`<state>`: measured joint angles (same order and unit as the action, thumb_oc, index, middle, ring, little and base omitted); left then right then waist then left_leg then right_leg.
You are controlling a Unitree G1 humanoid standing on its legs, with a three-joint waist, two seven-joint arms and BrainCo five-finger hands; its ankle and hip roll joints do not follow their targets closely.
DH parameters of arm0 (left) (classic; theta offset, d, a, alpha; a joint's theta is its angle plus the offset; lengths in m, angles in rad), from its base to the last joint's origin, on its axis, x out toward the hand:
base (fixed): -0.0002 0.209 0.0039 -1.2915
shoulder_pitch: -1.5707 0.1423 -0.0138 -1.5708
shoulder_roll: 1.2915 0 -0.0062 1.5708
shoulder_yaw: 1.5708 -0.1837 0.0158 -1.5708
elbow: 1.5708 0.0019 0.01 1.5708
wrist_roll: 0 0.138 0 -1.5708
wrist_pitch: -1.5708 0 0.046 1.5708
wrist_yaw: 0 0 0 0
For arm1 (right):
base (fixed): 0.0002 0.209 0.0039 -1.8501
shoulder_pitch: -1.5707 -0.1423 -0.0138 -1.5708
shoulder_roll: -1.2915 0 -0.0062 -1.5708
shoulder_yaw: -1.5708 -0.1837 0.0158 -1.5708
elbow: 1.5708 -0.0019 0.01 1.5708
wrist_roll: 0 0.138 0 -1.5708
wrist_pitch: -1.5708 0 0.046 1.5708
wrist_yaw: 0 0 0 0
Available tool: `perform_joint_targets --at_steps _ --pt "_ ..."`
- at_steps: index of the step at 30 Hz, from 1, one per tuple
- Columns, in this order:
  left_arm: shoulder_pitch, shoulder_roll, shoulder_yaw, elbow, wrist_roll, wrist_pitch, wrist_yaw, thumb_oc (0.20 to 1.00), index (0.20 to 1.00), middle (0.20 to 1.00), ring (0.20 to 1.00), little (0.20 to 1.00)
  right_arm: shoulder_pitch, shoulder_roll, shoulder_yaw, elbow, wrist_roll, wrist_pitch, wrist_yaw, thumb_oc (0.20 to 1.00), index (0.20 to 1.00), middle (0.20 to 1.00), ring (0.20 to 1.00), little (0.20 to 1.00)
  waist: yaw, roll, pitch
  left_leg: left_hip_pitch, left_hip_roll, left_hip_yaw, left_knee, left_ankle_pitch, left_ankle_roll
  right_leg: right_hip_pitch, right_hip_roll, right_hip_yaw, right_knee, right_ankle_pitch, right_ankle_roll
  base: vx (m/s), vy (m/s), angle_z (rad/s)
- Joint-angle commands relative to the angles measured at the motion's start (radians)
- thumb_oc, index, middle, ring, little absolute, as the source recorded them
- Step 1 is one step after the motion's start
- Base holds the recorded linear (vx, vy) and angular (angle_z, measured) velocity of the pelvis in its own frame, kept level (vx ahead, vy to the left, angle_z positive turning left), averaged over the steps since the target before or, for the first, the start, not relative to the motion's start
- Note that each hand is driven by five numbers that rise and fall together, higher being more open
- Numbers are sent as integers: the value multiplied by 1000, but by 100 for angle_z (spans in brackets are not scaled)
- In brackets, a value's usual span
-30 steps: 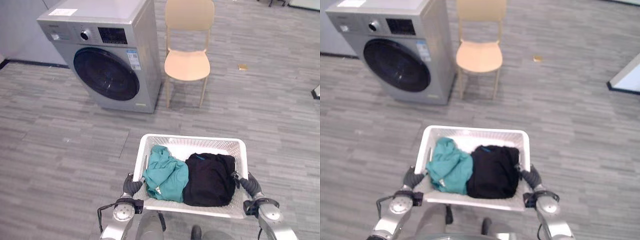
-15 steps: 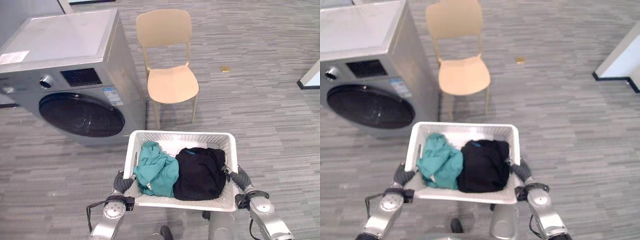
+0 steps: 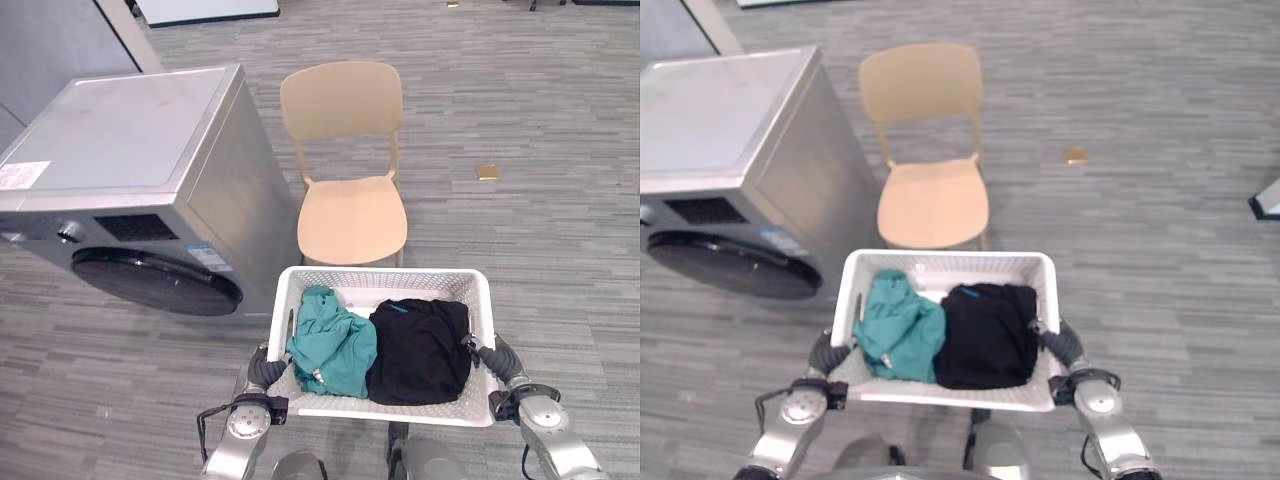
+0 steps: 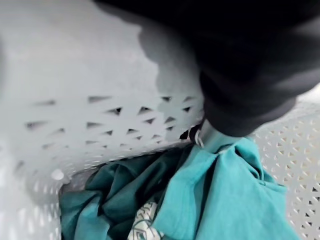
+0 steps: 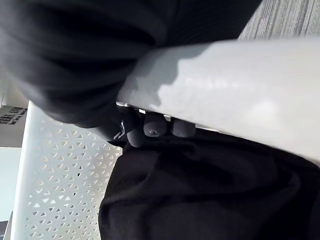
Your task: Grab the laundry basket,head to the washer,open it,put in the laundry and shut it.
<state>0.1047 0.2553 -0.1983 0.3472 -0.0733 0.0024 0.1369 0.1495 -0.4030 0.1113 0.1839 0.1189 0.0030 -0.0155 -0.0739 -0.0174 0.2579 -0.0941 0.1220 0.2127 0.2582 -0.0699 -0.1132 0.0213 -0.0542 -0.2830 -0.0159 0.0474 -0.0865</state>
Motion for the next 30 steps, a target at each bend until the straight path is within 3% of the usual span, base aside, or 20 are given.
perform_joint_targets --at_steps 1,5,8,10,11,13,16,18,22,25,30 --pt "29 93 36 -124 -43 -66 -44 200 200 200 200 200 -2 -66 -73 -23 -9 -60 -28 200 200 200 200 200 30 3 -35 -75 27 -31 -160 154 -1 28 -31 46 116 -212 171 331 52 -26" --pt "29 95 37 -124 -43 -66 -37 200 200 200 200 200 -9 -62 -62 -14 -19 -60 -31 200 200 200 200 200 41 3 -34 -99 49 -43 -196 192 -11 75 -33 65 143 -247 179 350 109 -27" --pt "37 107 37 -134 -32 -72 -48 200 200 200 200 200 -11 -51 -54 -6 -36 -60 -21 200 200 200 200 200 45 -2 -59 -81 30 -25 -160 157 6 114 -64 82 178 -264 206 428 184 -33" --pt "36 114 35 -132 -27 -74 -46 200 200 200 200 200 -17 -46 -50 -1 -42 -60 -17 200 200 200 200 200 49 -6 -68 -80 13 -24 -144 137 22 104 -81 96 210 -250 216 301 180 -49" --pt "30 128 27 -130 -25 -73 -48 200 200 200 200 200 -34 -41 -38 6 -55 -61 -17 200 200 200 200 200 53 -16 -80 -63 -17 -11 -125 93 53 81 -114 123 277 -219 236 303 198 -54" --pt "19 145 22 -119 -19 -74 -46 200 200 200 200 200 -50 -37 -24 16 -65 -62 -13 200 200 200 200 200 50 -27 -79 -49 -45 -2 -101 49 83 43 -141 150 364 -174 254 314 204 -27" --pt "1 155 19 -112 -13 -74 -36 200 200 200 200 200 -74 -25 1 31 -94 -66 -21 200 200 200 200 200 47 -19 -69 -23 -59 15 -92 8 109 -56 -156 165 459 -127 254 165 118 -7" --pt "-18 152 18 -103 -15 -77 -22 200 200 200 200 200 -101 -27 24 44 -112 -65 -25 200 200 200 200 200 39 -13 -54 8 -66 8 -109 -4 111 -123 -133 158 434 -151 243 130 30 -10" --pt "-52 149 12 -70 -8 -87 7 200 200 200 200 200 -151 -23 52 105 -121 -58 -58 200 200 200 200 200 28 -11 -39 30 -67 -13 -128 -9 99 -148 -115 143 262 -163 239 113 -74 3" --pt "-83 134 -15 -48 14 -86 17 200 200 200 200 200 -172 -18 80 116 -125 -55 -52 200 200 200 200 200 29 -17 -39 28 -72 -14 -124 -10 93 -136 -104 163 230 -159 230 71 -78 55" --pt "-232 88 -80 73 -7 -87 85 200 200 200 200 200 -308 -18 154 215 -115 -51 -118 200 200 200 200 200 30 3 -16 -55 -54 -40 -138 28 65 -195 -85 131 194 -149 206 -91 -93 33"
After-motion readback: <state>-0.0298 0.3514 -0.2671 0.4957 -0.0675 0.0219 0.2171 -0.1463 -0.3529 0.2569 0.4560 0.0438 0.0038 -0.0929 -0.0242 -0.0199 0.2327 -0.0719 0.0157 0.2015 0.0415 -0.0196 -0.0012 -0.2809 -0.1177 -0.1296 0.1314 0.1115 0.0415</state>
